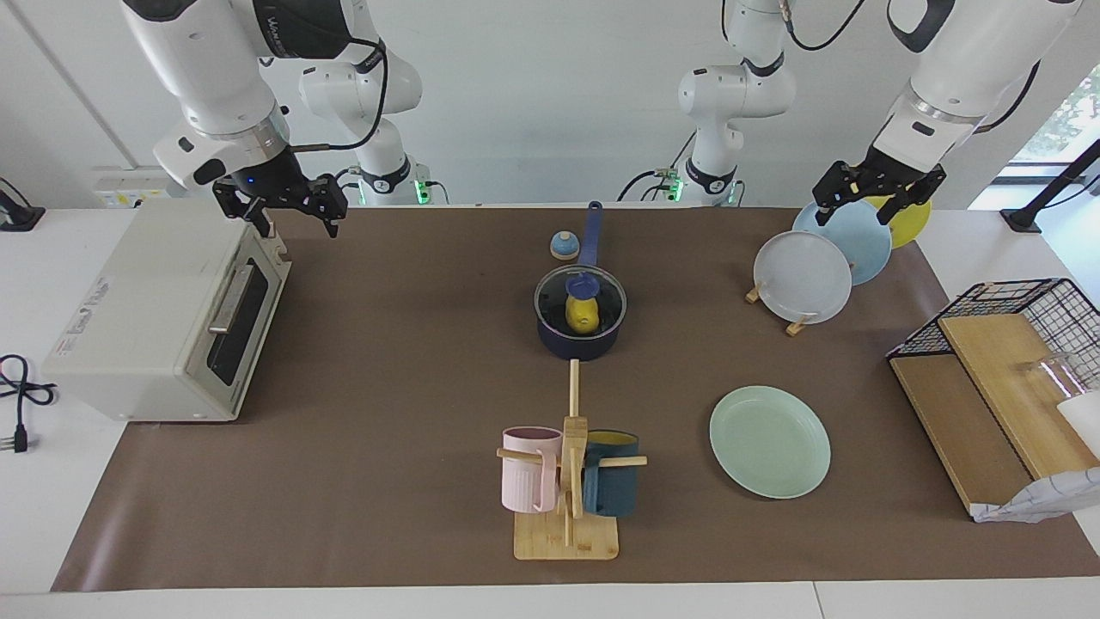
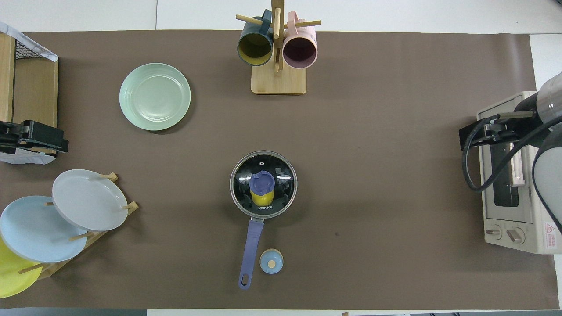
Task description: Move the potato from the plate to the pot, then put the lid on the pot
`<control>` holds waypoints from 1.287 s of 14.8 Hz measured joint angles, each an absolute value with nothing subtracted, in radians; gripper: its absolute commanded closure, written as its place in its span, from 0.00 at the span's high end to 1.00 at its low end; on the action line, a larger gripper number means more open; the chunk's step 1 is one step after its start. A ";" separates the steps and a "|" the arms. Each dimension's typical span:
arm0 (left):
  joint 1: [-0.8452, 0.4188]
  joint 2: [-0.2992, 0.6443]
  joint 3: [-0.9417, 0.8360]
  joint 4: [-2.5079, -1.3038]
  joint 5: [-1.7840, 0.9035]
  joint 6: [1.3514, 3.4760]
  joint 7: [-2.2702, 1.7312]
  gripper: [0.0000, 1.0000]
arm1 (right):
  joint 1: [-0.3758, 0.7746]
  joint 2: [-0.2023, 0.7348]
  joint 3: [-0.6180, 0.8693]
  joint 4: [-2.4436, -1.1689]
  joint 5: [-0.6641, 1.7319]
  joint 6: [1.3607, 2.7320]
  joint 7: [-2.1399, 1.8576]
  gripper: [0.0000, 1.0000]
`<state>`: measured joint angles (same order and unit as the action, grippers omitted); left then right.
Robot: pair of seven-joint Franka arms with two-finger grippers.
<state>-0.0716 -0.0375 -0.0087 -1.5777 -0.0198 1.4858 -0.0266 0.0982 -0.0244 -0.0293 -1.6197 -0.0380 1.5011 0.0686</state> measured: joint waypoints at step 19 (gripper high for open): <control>-0.072 -0.038 -0.009 -1.578 -0.020 1.486 -0.027 1.00 | 0.037 -0.038 -0.035 -1.673 -0.062 1.527 0.047 1.00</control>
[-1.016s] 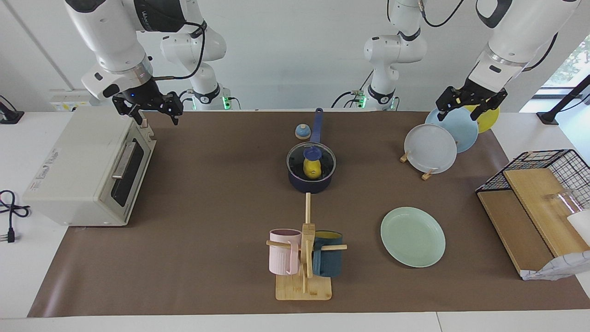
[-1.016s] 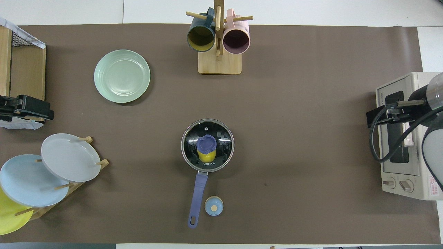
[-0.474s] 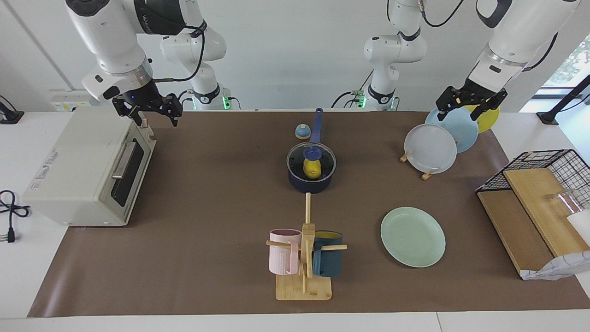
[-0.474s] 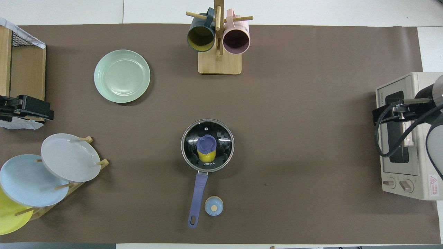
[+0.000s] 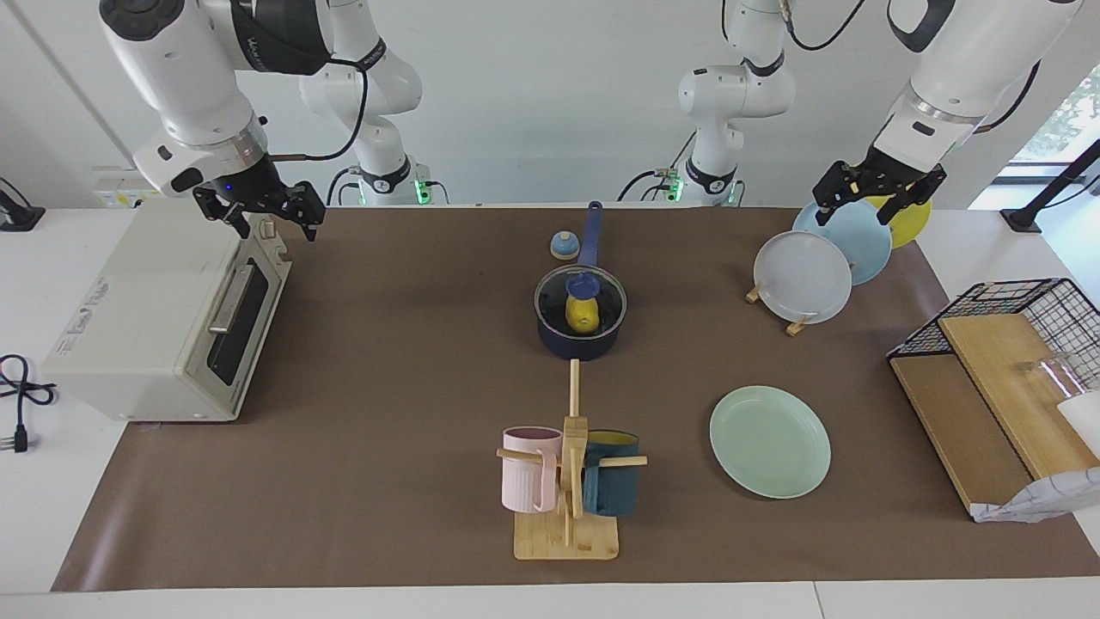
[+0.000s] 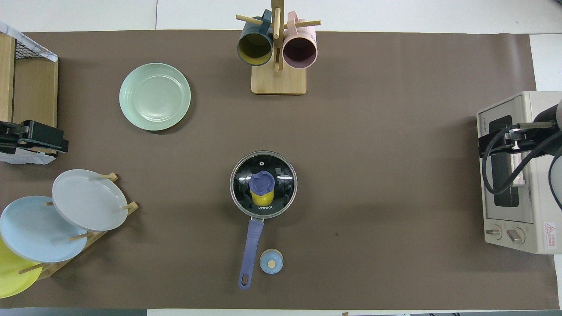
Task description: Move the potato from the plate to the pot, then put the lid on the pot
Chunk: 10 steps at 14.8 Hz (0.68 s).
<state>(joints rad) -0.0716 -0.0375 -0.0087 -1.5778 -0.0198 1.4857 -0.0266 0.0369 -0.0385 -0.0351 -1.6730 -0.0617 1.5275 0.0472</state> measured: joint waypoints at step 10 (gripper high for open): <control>-0.072 -0.038 -0.009 -1.578 -0.020 1.486 -0.027 1.00 | 0.031 -0.014 -0.028 -1.639 -0.062 1.529 0.047 1.00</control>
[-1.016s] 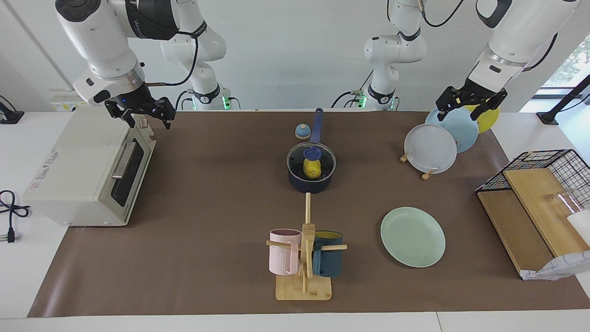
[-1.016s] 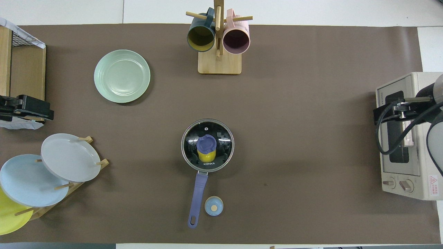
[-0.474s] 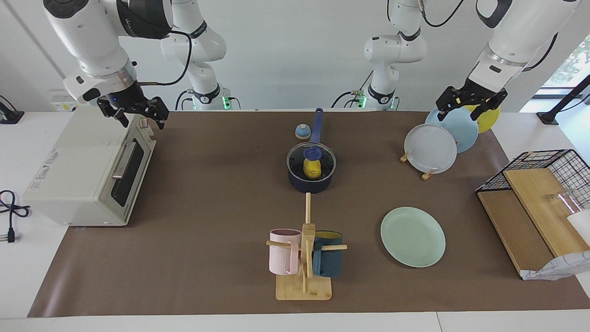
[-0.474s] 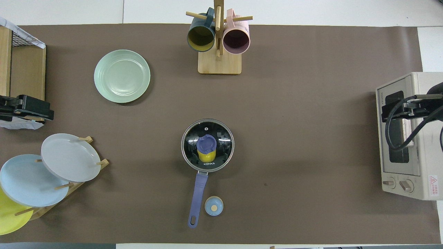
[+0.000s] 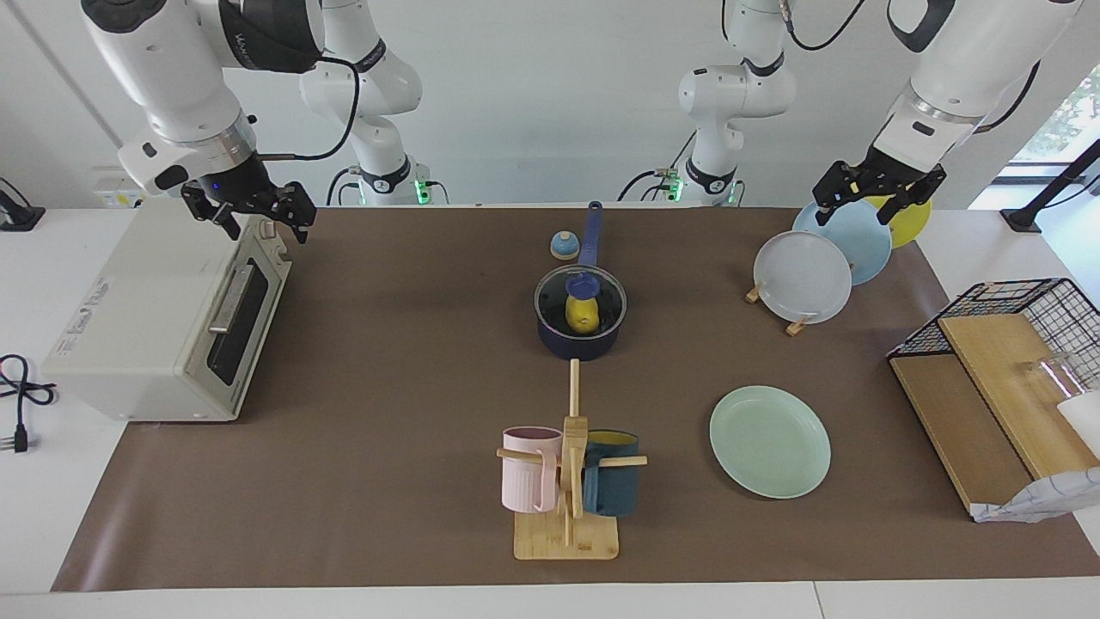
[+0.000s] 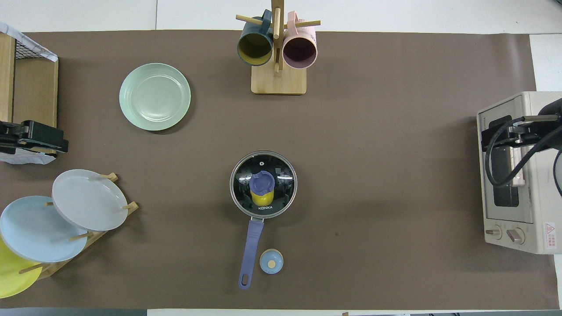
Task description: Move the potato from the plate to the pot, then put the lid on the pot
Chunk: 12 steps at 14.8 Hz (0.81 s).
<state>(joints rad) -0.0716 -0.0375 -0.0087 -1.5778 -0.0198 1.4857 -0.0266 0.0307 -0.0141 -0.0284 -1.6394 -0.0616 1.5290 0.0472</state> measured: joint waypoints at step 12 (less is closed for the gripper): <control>-0.072 -0.038 -0.009 -1.578 -0.020 1.486 -0.027 1.00 | 0.033 0.028 -0.030 -1.594 -0.061 1.514 0.047 1.00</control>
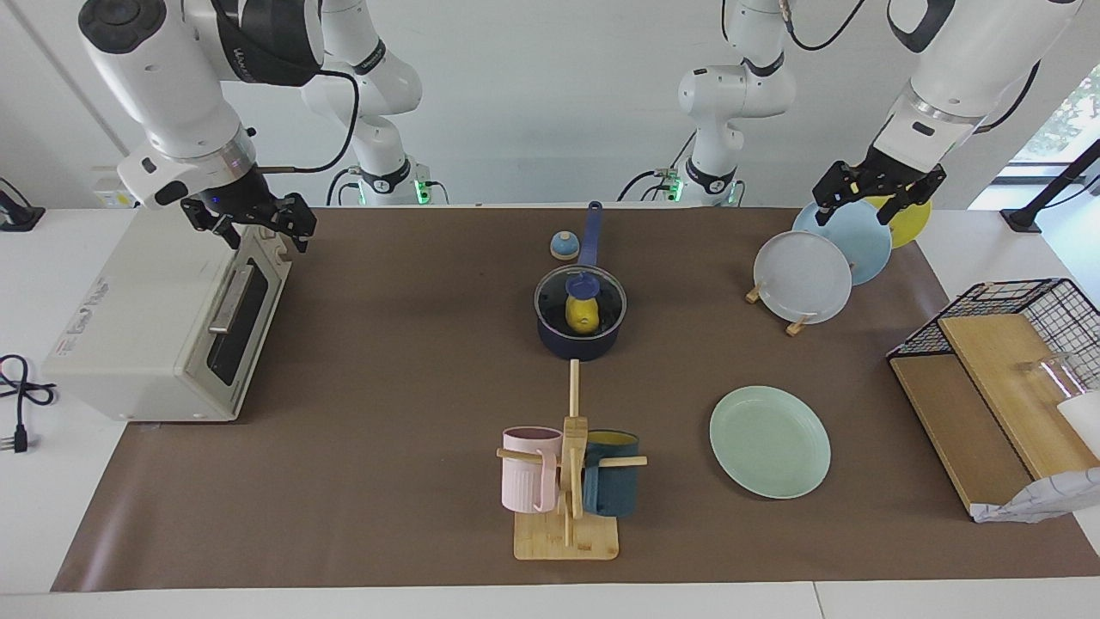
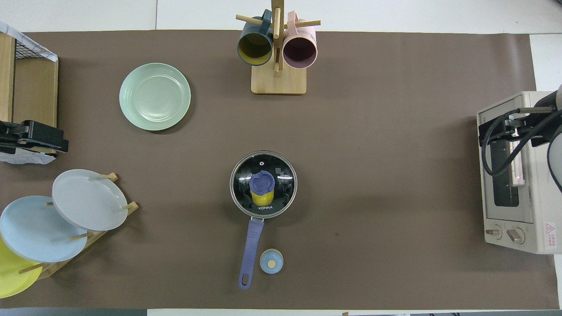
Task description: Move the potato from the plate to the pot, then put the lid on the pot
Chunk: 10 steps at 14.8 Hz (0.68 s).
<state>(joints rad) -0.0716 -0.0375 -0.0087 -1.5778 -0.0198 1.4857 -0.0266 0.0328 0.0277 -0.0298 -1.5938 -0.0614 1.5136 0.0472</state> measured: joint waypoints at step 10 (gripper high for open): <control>-0.072 -0.038 -0.009 -1.578 -0.020 1.486 -0.027 1.00 | 0.034 0.023 -0.025 -1.585 -0.061 1.514 0.047 1.00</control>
